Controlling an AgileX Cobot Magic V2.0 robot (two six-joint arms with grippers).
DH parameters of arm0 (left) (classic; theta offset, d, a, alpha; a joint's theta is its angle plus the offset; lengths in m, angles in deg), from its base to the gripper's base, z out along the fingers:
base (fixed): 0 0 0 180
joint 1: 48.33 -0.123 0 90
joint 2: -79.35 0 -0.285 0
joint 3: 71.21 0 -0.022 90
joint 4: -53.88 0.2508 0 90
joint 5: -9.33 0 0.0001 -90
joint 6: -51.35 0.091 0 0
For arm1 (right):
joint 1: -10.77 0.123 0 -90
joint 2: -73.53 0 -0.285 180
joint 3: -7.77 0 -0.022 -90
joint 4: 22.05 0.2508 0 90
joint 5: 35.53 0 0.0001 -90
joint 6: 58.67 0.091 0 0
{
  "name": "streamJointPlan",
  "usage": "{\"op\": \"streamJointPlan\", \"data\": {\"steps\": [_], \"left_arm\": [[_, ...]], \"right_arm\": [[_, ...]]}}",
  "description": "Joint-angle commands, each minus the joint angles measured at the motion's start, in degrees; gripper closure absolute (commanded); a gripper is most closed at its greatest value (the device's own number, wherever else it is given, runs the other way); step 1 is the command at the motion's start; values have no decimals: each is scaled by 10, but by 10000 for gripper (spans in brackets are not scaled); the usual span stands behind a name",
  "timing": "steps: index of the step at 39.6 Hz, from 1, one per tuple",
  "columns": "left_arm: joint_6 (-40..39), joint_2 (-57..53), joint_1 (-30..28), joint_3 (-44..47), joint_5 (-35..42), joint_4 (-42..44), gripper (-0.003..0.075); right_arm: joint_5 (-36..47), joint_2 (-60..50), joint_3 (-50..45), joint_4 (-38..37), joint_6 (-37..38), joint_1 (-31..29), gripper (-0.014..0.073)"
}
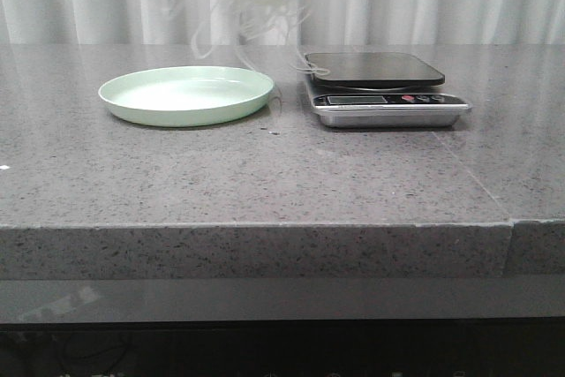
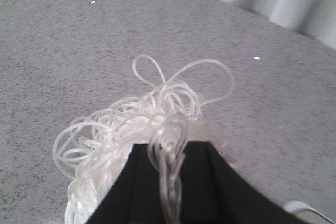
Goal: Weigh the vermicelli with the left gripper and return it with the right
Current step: 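Lift the vermicelli with the right gripper and carry it toward the plate, then lower the vermicelli onto the green plate and open the right gripper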
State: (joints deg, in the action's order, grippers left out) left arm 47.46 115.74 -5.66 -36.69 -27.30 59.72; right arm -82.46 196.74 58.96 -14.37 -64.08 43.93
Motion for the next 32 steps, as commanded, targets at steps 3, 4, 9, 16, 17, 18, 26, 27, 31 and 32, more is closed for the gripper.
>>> {"op": "streamJointPlan", "data": {"steps": [3, 4, 9, 16, 17, 18, 26, 27, 31, 32], "left_arm": [[-4, 3, 4, -14, 39, -4, 293], [-4, 3, 4, -14, 39, -4, 293], [-4, 3, 4, -14, 39, -4, 293], [-4, 3, 4, -14, 39, -4, 293], [-4, 3, 4, -14, 39, -4, 293], [-4, 3, 4, -14, 39, -4, 293], [-4, 3, 4, -14, 39, -4, 293], [-4, 3, 4, -14, 39, -4, 293], [-4, 3, 4, -14, 39, -4, 293], [-4, 3, 4, -14, 39, -4, 293]], "right_arm": [[51, 8, 49, 9, -7, 25, 391], [51, 13, 49, 9, -7, 29, 391], [46, 38, 49, 8, -7, 37, 388], [18, 70, 49, -2, -7, 36, 373], [14, 71, 49, -2, -7, 36, 359], [8, 74, 49, -2, -7, 36, 341], [-1, 76, 52, -7, -7, 35, 137], [-2, 74, 54, -8, -7, 35, 131], [-15, 62, 64, -8, -6, 31, 137], [-20, 58, 66, -8, -5, 29, 137]]}}
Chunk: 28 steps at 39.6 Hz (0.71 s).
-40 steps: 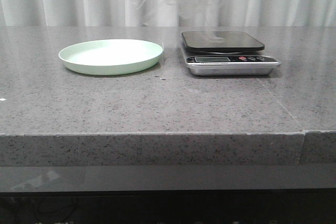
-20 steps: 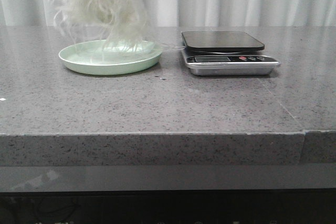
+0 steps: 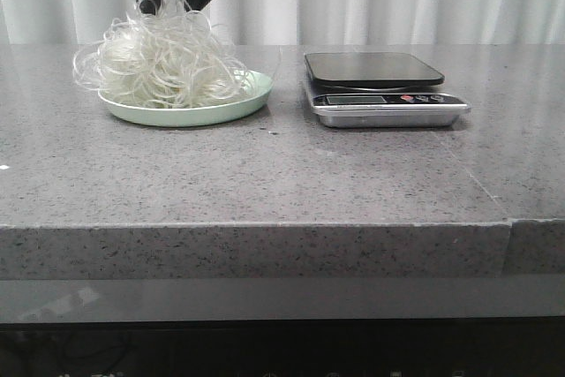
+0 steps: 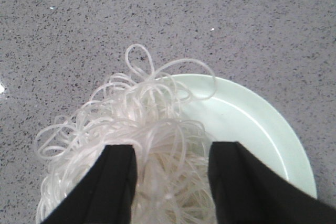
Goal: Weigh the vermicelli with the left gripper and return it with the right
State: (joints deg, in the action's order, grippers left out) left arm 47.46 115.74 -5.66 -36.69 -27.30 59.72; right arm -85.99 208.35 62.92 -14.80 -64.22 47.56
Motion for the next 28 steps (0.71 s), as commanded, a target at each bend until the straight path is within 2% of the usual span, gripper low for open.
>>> {"op": "streamJointPlan", "data": {"steps": [1, 10, 14, 18, 28], "left_arm": [[-4, 3, 4, -14, 39, -4, 293], [-4, 3, 4, -14, 39, -4, 293], [-4, 3, 4, -14, 39, -4, 293], [-4, 3, 4, -14, 39, -4, 293], [-4, 3, 4, -14, 39, -4, 293]], "right_arm": [[10, -64, 27, -4, -3, -8, 137], [-37, -131, 19, -4, 33, -25, 137], [-33, -171, -22, -4, 37, -25, 137], [0, -220, -99, -4, 37, -24, 137], [134, -396, -361, -4, 36, -24, 137]]}}
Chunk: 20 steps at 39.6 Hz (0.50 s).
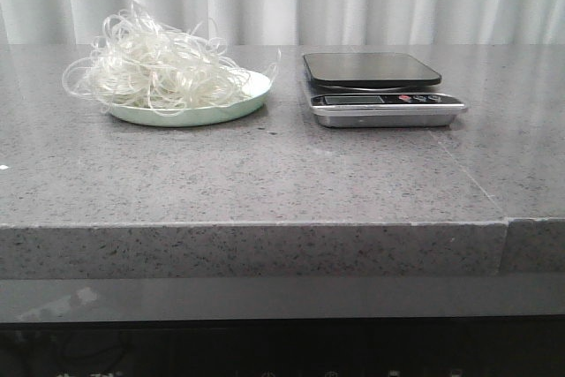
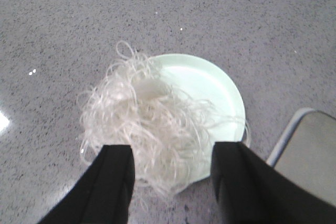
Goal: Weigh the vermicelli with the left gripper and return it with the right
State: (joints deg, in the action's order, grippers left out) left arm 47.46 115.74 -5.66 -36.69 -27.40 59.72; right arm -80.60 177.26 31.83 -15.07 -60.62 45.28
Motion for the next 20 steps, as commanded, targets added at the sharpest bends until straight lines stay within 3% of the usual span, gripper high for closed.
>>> {"op": "streamJointPlan", "data": {"steps": [1, 10, 20], "left_arm": [[-4, 3, 4, -14, 40, -4, 293], [-4, 3, 4, -14, 40, -4, 293], [-4, 3, 4, -14, 40, -4, 293]], "right_arm": [[86, -101, -77, -1, 0, -1, 137], [100, -261, -255, -8, 0, -1, 137], [94, -416, -390, -9, 0, -1, 137]]}}
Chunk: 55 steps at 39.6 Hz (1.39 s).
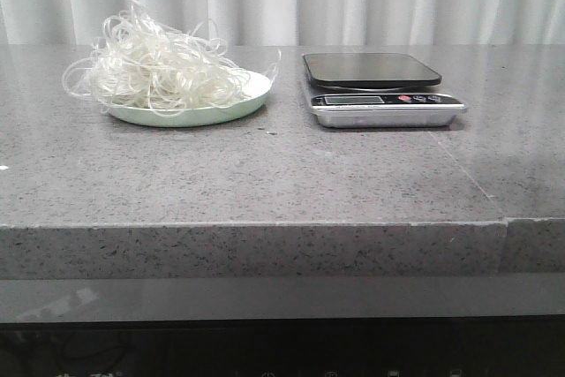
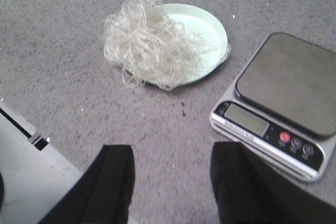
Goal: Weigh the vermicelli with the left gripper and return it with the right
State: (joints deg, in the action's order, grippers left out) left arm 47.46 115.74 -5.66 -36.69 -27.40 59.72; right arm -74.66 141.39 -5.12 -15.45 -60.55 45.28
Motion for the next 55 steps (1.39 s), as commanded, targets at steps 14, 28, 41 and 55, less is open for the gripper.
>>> {"op": "streamJointPlan", "data": {"steps": [14, 28, 41, 55], "left_arm": [[-4, 3, 4, -14, 40, -4, 293], [-4, 3, 4, -14, 40, -4, 293], [-4, 3, 4, -14, 40, -4, 339], [-4, 3, 4, -14, 40, -4, 534]], "right_arm": [[-20, -226, -122, -6, 0, -1, 137], [-52, -285, -142, -17, 0, -1, 137], [-52, -285, -142, -18, 0, -1, 137], [-52, -285, -142, -18, 0, -1, 326]]}}
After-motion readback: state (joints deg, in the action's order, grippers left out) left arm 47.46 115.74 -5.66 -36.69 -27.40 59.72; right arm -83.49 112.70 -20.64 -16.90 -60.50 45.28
